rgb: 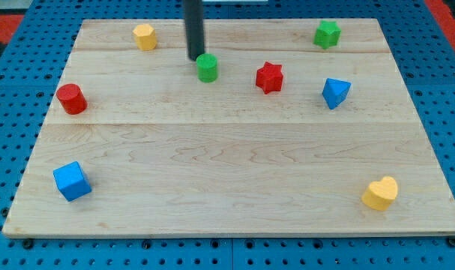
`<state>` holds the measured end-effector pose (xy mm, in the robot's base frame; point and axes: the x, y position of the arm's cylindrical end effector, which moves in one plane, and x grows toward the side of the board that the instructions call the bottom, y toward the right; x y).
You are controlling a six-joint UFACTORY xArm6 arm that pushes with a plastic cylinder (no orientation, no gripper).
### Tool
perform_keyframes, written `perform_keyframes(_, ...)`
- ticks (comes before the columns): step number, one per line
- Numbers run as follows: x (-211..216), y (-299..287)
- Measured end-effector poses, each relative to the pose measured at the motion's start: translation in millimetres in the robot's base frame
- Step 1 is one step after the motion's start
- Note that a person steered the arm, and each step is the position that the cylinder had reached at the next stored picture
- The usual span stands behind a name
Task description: Move your arm close to the yellow heart
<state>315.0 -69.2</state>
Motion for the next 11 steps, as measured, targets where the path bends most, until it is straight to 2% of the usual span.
perform_keyframes(1, -46, -5)
perform_keyframes(3, -87, -124)
perform_keyframes(4, -70, -80)
perform_keyframes(5, -33, 10)
perform_keyframes(7, 4, 276)
perform_keyframes(8, 73, 398)
perform_keyframes(9, 194, 395)
perform_keyframes(10, 258, 373)
perform_keyframes(11, 257, 359)
